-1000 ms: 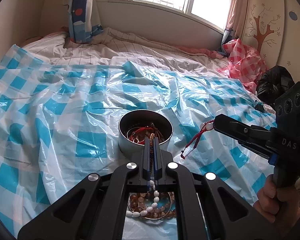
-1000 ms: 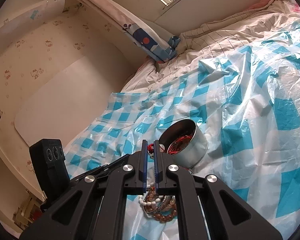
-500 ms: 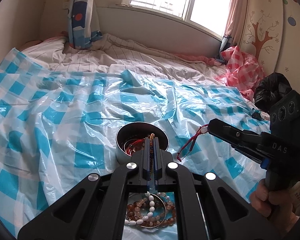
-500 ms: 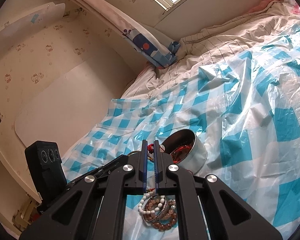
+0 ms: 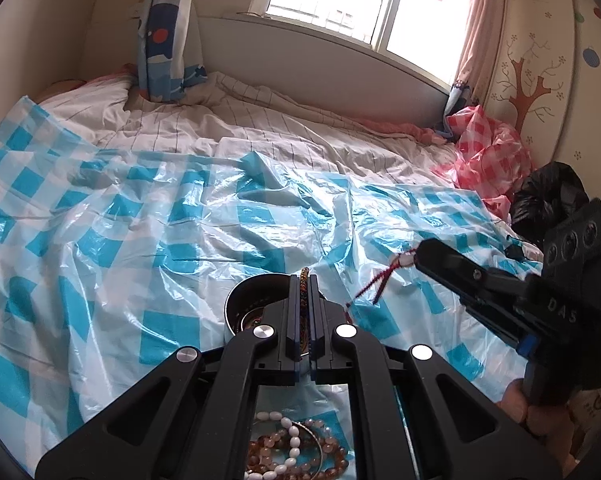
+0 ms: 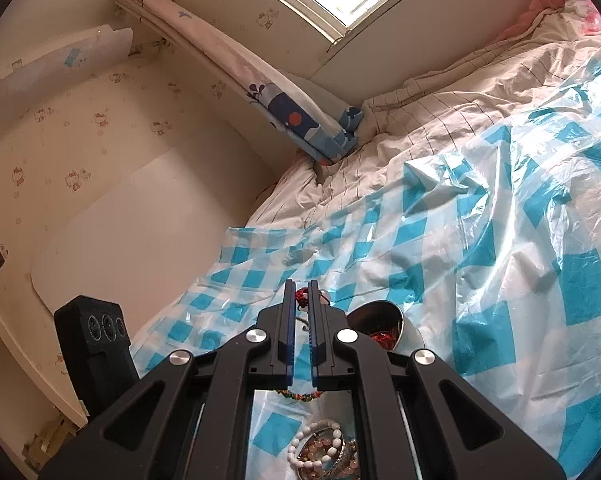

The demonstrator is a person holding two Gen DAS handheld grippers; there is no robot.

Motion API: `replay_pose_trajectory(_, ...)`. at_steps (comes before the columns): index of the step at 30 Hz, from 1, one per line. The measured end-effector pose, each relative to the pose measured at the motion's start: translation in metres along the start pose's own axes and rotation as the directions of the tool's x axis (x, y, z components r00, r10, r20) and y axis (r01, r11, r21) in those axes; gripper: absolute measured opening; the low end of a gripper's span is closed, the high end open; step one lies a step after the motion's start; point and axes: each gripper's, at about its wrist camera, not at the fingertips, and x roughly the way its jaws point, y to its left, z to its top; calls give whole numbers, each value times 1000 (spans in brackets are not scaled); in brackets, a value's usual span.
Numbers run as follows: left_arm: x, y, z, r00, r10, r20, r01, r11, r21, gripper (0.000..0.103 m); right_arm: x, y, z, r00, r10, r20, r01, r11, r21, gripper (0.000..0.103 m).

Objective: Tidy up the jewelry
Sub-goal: 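Carry the gold bangle and red cord bracelet over the silver tin with both grippers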

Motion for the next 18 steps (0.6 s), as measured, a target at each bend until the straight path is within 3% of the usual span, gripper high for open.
replay_pose_trajectory(18, 19, -1, 7, 1000, -21, -3, 21, 1000, -21, 3, 0, -8, 3, 1000, -12, -2, 12, 1000, 12, 7)
